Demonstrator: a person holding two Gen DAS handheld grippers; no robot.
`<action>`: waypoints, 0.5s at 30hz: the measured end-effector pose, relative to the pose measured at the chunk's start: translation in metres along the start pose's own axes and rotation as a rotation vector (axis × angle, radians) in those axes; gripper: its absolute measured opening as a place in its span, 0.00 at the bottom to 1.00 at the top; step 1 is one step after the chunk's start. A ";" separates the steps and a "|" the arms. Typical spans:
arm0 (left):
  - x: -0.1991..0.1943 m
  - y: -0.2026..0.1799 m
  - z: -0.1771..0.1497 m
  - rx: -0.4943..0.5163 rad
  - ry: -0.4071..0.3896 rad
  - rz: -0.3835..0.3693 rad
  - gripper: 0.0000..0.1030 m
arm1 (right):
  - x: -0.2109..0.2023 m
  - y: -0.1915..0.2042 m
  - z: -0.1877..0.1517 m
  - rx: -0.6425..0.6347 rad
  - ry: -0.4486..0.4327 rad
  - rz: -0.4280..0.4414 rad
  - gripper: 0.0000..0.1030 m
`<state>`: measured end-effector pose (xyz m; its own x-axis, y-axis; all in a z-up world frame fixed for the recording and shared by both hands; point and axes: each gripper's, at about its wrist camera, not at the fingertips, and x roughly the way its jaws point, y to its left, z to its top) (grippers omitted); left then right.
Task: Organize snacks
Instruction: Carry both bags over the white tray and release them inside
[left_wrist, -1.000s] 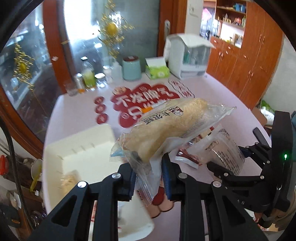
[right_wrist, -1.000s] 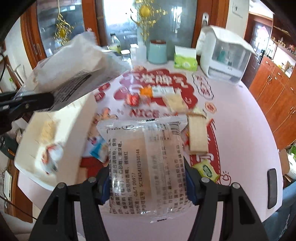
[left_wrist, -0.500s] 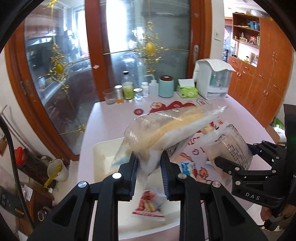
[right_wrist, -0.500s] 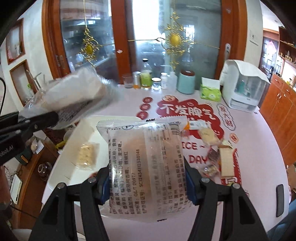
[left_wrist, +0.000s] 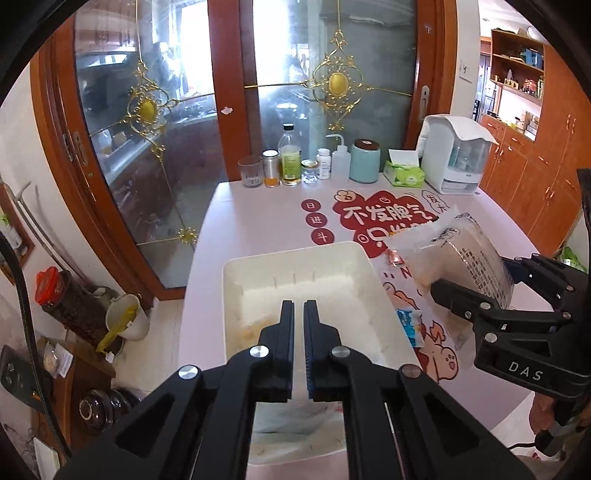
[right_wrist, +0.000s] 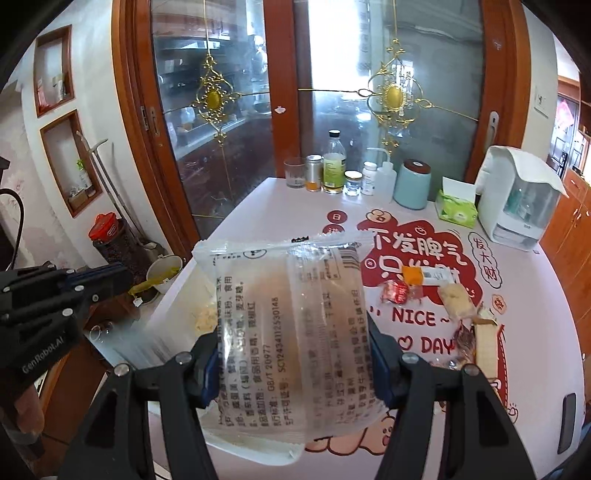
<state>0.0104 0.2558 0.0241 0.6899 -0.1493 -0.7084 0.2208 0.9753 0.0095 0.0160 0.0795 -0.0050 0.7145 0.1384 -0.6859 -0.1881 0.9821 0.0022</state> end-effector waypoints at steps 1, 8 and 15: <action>0.002 0.000 0.001 0.001 0.001 0.002 0.03 | 0.002 0.001 0.001 -0.003 0.001 0.002 0.62; 0.012 -0.002 0.003 -0.001 0.035 0.016 0.03 | 0.010 0.005 0.009 -0.005 0.003 0.007 0.62; 0.021 0.003 0.004 -0.018 0.065 0.029 0.07 | 0.016 0.006 0.016 -0.008 0.010 0.004 0.63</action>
<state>0.0281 0.2549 0.0126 0.6494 -0.1110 -0.7523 0.1890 0.9818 0.0183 0.0372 0.0893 -0.0047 0.7073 0.1407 -0.6928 -0.1963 0.9805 -0.0012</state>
